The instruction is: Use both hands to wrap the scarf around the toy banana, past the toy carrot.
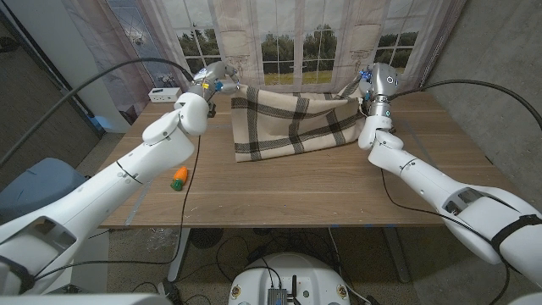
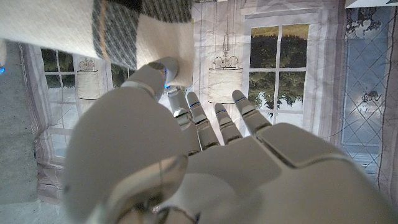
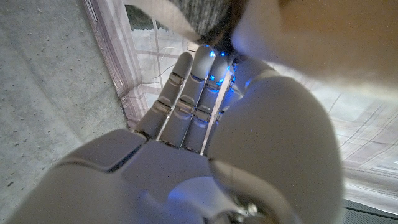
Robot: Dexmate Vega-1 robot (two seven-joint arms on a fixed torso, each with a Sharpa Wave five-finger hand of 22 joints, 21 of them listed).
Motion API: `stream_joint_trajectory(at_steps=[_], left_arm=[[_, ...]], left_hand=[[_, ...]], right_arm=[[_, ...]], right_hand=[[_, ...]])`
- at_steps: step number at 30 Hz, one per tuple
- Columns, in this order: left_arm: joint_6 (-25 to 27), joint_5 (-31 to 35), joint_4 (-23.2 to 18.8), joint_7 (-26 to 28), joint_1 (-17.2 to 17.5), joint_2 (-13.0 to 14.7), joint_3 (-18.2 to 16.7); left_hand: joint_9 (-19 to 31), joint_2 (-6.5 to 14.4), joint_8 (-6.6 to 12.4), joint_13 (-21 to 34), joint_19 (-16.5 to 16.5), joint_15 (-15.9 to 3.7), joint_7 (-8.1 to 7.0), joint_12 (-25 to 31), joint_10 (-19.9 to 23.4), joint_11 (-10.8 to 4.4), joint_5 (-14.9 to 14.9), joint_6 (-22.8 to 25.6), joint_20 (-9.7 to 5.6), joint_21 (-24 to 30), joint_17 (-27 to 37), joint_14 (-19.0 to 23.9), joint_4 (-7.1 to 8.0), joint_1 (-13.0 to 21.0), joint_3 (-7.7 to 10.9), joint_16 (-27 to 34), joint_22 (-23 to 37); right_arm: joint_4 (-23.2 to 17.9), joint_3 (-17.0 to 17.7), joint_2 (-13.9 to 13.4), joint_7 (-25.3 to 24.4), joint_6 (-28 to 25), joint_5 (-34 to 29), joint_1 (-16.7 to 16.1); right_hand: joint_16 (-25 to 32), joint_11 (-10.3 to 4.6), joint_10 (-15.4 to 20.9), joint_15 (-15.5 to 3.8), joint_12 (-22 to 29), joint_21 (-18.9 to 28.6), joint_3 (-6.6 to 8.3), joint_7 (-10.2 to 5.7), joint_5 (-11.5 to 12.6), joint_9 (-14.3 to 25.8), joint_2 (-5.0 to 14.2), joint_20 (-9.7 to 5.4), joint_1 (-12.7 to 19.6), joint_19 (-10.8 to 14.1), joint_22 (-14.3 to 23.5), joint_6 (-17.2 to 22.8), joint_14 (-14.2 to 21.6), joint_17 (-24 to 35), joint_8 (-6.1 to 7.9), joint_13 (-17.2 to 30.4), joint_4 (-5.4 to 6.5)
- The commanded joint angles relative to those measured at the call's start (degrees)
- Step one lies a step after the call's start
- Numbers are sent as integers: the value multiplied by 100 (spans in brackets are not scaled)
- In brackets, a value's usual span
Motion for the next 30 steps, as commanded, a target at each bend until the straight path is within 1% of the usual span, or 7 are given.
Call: stream_joint_trajectory(at_steps=[1,5,12,16,20,23,30], left_arm=[[-59,0,573,-154,-573,-190,356],[-64,9,686,-213,-682,-221,440],[-47,131,901,-263,-861,-288,627],[-86,158,1060,-247,-927,-350,692],[-94,205,1245,-220,-999,-421,766],[-124,195,1406,-209,-1053,-481,802],[-13,426,1785,-145,-1229,-614,1034]], left_hand=[[1929,-2,199,25,57,-479,446,-34,46,13,37,509,-3,41,15,36,-14,-66,47,-25,16],[1931,-5,193,27,61,-481,453,-37,46,7,45,508,-3,43,14,34,-15,-69,55,-28,16],[1930,-11,184,31,74,-486,450,-37,57,-1,57,511,-16,48,13,40,-18,-73,66,-27,16],[1923,-15,170,32,79,-491,444,-39,60,-2,62,501,-13,50,11,46,-21,-74,72,-27,16],[1887,-19,139,34,83,-495,399,-41,65,0,65,497,-17,52,8,50,-24,-74,76,-28,17],[1859,-24,115,35,86,-495,399,-41,68,2,65,494,-12,53,6,54,-26,-76,75,-29,17],[1818,-28,79,39,91,-504,399,-46,69,-1,66,492,-18,57,2,59,-31,-76,73,-33,18]], right_arm=[[1126,-428,279,-22,443,305,709],[1419,-561,360,-4,521,378,878],[2161,-803,599,6,739,539,1246],[2755,-985,814,24,883,644,1513],[3589,-1213,1130,137,1112,837,1864],[3969,-1432,1275,434,1148,1056,2072],[4084,-2103,1262,1543,875,1717,2390]], right_hand=[[-32,-40,32,-341,-23,59,56,-33,13,23,45,8,31,-6,14,2,52,8,-20,12,5],[-40,-1,32,-339,-41,70,65,-30,9,32,41,6,28,-15,13,1,57,20,-19,1,5],[-64,-33,33,-341,-51,96,72,-23,1,22,40,3,25,-16,12,8,63,15,-30,19,6],[-69,-43,40,-349,-58,105,68,-27,-4,22,43,0,28,-20,12,9,75,8,-32,20,5],[-69,-29,29,-343,-61,116,64,-29,-10,27,43,1,27,-26,11,4,84,13,-35,39,6],[-79,-32,41,-344,-74,123,69,-29,-13,26,42,1,37,-34,11,3,70,20,-39,24,0],[-87,-29,44,-343,-86,142,47,-27,-29,28,48,-2,24,-39,9,-2,79,9,-47,31,10]])
